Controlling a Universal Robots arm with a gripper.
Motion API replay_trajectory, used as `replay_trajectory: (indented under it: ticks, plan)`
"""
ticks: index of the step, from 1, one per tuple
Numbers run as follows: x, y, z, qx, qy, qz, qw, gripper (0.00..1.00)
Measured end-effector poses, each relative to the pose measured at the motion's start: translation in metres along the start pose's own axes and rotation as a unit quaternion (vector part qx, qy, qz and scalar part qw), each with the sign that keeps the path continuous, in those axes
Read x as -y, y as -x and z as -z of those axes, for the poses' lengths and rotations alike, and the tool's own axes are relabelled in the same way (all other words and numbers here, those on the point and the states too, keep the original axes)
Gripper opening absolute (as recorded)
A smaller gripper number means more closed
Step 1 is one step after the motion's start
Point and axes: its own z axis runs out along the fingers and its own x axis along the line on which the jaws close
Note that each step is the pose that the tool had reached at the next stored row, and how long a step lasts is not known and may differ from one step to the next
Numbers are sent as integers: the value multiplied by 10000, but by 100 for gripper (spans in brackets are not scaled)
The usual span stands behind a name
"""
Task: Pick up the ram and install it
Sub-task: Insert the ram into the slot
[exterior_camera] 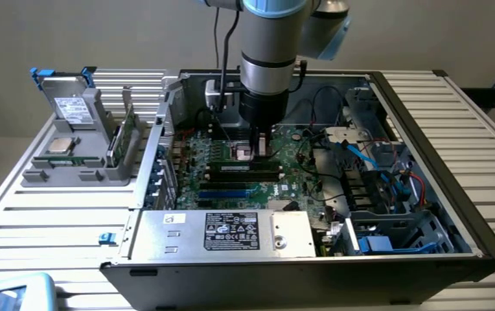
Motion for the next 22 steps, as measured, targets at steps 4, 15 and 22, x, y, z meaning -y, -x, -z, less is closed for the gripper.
replay_trajectory:
  ticks: [4, 15, 22]
  plan:
    - [-9, 2, -20, -1, -12, -1, 10000, 15]
    - [-8, 5, -41, 2, -13, -1, 10000, 15]
    - [-8, 14, -59, 1, -13, -1, 10000, 15]
